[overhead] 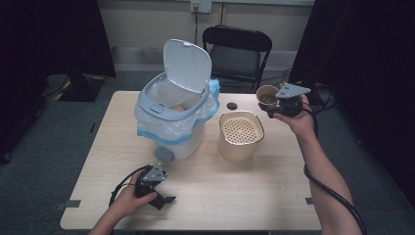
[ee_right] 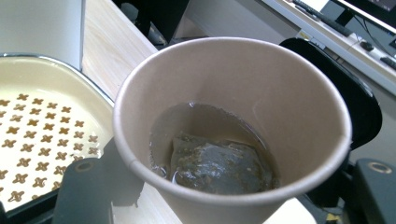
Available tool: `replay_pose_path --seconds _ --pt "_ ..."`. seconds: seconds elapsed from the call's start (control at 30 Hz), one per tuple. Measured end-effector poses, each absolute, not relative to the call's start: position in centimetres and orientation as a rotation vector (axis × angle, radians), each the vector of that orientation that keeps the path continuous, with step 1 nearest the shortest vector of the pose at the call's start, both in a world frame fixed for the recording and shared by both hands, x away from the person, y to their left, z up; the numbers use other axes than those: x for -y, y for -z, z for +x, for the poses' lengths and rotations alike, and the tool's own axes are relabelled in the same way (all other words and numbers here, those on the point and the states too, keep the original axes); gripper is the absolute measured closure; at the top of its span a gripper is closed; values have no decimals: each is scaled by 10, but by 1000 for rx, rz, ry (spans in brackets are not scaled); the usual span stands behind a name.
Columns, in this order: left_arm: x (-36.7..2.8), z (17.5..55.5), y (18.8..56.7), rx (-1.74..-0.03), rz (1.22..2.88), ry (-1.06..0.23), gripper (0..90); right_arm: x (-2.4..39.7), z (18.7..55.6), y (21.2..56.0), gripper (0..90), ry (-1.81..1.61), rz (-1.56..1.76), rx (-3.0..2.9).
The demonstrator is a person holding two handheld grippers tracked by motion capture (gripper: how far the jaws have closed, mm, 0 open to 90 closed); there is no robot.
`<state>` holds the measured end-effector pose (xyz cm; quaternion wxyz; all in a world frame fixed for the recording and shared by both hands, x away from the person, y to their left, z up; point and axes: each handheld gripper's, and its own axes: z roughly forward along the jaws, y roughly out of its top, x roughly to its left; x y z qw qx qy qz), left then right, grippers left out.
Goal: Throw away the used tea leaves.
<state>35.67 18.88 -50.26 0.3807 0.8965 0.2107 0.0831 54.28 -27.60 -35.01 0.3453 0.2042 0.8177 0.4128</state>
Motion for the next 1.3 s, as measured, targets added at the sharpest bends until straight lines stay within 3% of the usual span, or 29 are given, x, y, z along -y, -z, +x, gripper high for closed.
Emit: replay_pose_path --seconds 0.73,1.3 --pt "-189 357 503 -539 2290 -215 0 253 526 336 296 -787 136 -2097" --pt "-189 357 502 -535 2295 -218 0 204 494 344 297 13 -472 -1778"
